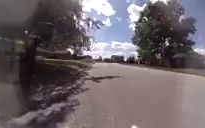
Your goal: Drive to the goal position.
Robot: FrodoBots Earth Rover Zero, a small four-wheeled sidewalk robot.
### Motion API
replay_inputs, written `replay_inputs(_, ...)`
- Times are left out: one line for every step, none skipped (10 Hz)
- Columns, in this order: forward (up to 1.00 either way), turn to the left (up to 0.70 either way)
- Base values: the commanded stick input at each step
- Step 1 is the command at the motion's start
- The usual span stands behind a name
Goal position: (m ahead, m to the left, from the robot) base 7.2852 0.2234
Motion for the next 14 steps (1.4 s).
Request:
replay_inputs(0.0, 0.0)
replay_inputs(0.0, 0.0)
replay_inputs(0.0, 0.0)
replay_inputs(0.0, 0.0)
replay_inputs(0.0, 0.0)
replay_inputs(0.0, 0.0)
replay_inputs(0.19, 0.0)
replay_inputs(0.72, 0.0)
replay_inputs(0.85, 0.0)
replay_inputs(0.85, 0.0)
replay_inputs(0.85, 0.0)
replay_inputs(0.85, 0.0)
replay_inputs(0.85, 0.0)
replay_inputs(0.85, 0.0)
